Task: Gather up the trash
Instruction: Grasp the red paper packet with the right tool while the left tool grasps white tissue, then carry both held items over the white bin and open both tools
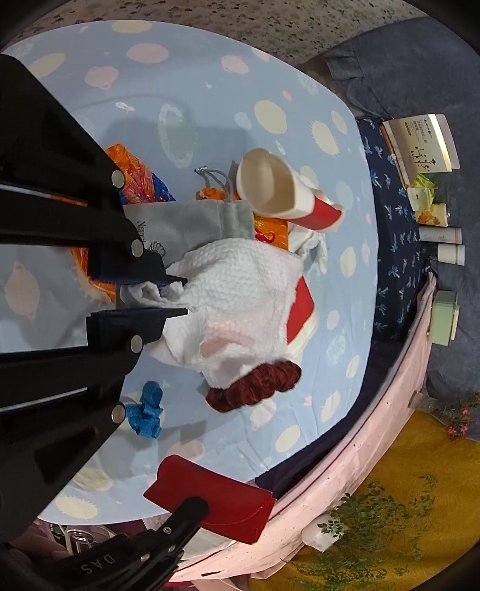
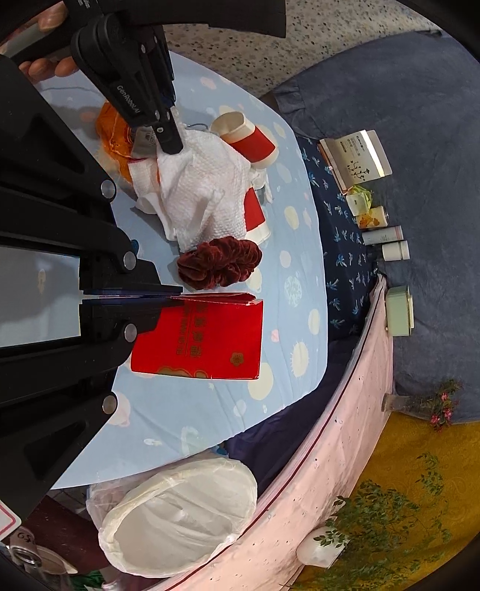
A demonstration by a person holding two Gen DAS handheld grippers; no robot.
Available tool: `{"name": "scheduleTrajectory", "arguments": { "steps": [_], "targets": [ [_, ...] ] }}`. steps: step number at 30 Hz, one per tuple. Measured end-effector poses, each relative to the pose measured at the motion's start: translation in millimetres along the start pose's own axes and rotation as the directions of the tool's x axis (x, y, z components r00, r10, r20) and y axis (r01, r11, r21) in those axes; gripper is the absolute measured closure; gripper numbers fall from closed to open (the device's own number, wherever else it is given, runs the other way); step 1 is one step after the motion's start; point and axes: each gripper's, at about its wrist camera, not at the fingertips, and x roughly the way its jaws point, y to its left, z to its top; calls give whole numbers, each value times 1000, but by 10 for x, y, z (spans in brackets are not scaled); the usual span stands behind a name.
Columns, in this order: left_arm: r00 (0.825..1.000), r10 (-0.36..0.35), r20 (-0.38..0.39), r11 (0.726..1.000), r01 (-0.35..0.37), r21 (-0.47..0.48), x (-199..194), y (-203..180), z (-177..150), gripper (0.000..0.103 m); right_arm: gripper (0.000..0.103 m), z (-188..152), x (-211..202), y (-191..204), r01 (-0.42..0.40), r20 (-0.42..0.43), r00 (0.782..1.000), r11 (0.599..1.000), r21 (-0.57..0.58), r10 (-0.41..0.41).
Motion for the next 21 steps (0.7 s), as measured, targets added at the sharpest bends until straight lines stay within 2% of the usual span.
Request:
{"name": "scheduleTrajectory", "arguments": {
  "steps": [11, 21],
  "targets": [
    [992, -60, 107, 996, 52, 74, -464, -462, 253, 98, 102, 138, -322, -235, -15, 79, 997, 999, 46, 12],
    [970, -168, 175, 974, 137, 178, -737, -1233, 600, 98, 102, 205, -551, -767, 12, 133, 991, 991, 133, -30]
  ]
}}
